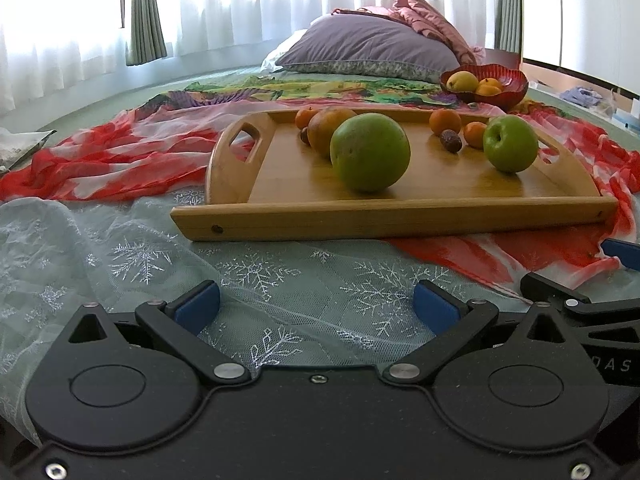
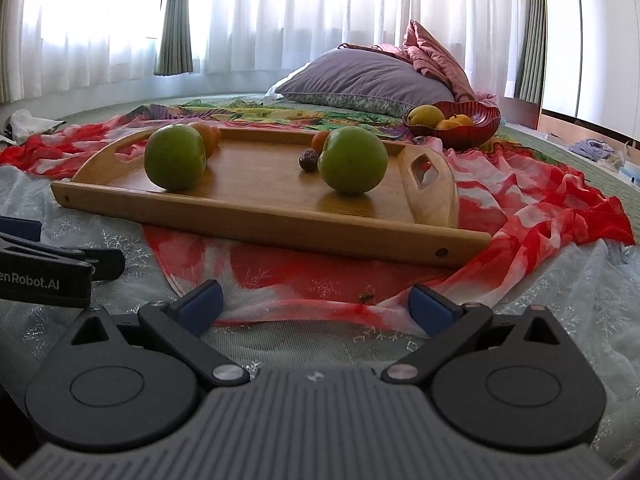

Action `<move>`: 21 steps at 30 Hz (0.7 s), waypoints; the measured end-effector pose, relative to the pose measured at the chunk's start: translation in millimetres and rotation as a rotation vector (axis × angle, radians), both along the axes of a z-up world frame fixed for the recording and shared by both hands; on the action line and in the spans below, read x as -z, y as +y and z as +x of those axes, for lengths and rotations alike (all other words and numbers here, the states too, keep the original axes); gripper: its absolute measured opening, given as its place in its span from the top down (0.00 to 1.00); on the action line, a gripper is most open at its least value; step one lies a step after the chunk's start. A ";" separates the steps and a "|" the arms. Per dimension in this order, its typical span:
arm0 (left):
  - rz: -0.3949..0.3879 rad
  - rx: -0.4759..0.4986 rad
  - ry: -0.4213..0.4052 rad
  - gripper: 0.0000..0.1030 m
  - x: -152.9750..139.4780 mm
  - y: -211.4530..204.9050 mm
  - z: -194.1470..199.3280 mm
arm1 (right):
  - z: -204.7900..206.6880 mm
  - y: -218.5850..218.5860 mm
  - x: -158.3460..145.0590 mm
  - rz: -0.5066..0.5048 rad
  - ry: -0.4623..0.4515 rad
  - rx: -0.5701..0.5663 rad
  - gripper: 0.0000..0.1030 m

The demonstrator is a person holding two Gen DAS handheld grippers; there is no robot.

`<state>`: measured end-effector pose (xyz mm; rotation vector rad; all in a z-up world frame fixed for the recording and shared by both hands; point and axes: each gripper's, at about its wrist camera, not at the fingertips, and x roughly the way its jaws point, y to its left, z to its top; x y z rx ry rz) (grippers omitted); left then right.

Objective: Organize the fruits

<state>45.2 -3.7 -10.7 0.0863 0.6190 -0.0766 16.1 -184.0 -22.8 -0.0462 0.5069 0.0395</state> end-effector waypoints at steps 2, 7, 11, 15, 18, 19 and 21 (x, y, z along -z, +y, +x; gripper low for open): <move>-0.003 -0.004 0.006 0.00 -0.3 0.1 0.9 | -0.1 0.2 0.5 0.000 -0.002 0.001 0.00; 0.002 -0.012 0.013 0.00 -0.9 -1.2 2.1 | -0.9 0.7 2.6 -0.001 -0.008 0.004 0.00; -0.004 -0.012 0.025 0.00 -1.6 -0.1 4.4 | -1.6 1.8 2.7 0.000 -0.007 0.010 0.00; -0.010 -0.014 0.036 0.00 -1.7 0.9 6.3 | -1.5 2.0 2.3 0.001 -0.004 0.008 0.00; -0.012 -0.014 0.042 0.00 -1.6 1.5 7.0 | -1.3 2.0 2.2 0.000 -0.004 0.009 0.00; -0.012 -0.014 0.043 0.00 -1.5 1.5 7.3 | -1.3 1.8 2.3 0.001 -0.004 0.010 0.00; -0.012 -0.015 0.046 0.00 -1.5 1.5 7.8 | -1.3 1.6 2.1 0.002 -0.003 0.008 0.00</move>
